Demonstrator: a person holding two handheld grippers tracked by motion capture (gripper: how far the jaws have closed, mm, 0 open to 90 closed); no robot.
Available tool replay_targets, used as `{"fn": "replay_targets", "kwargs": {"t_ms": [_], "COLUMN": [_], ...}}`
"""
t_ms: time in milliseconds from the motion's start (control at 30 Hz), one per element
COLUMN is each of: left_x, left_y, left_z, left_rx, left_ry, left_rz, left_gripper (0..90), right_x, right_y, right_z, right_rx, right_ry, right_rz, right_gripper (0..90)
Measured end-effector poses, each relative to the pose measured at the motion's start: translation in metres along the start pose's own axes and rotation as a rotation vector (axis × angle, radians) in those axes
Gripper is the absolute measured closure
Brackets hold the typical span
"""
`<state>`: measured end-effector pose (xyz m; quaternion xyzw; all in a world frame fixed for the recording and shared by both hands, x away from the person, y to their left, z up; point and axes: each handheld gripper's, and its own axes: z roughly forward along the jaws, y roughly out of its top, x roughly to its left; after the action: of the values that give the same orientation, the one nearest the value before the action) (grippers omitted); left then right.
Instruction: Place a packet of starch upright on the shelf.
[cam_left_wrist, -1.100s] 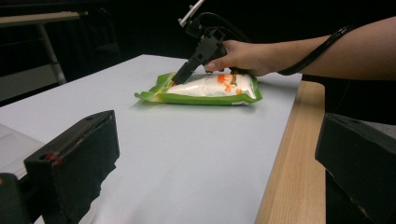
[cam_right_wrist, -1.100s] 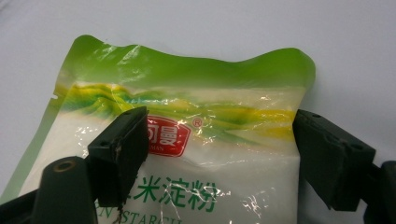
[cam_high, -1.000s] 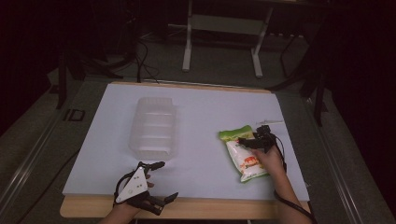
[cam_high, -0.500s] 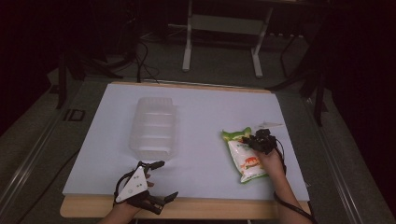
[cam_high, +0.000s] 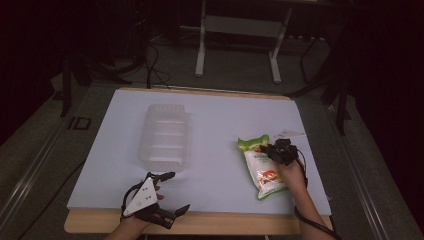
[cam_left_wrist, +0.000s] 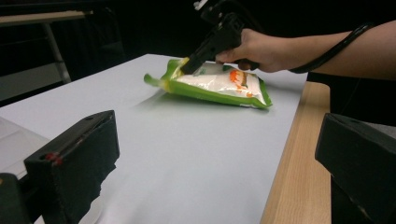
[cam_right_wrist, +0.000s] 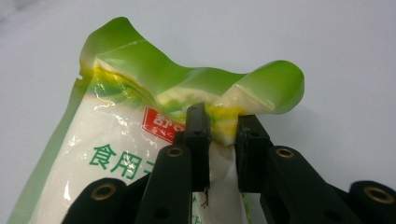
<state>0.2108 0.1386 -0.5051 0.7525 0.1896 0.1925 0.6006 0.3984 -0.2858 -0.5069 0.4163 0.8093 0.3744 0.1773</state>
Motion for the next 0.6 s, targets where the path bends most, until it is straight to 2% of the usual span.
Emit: {"fn": "replay_targets", "kwargs": {"t_ms": [367, 533, 600], "left_x": [-0.001, -0.001, -0.002], "left_y": [0.000, -0.001, 0.000], "left_z": [0.002, 0.003, 0.003], "left_rx": [0.002, 0.005, -0.010], "left_ry": [-0.001, 0.001, 0.001], "left_rz": [-0.002, -0.003, 0.000], "left_gripper": [0.0, 0.0, 0.0], "right_x": [0.004, 0.010, 0.013], "right_y": [0.003, 0.005, 0.006], "right_z": [-0.031, -0.051, -0.058], "right_rx": [-0.102, -0.150, -0.166], "right_ry": [0.018, 0.029, 0.032], "right_rz": [0.008, -0.009, -0.015], "right_gripper": [79.7, 80.3, 80.6]}}
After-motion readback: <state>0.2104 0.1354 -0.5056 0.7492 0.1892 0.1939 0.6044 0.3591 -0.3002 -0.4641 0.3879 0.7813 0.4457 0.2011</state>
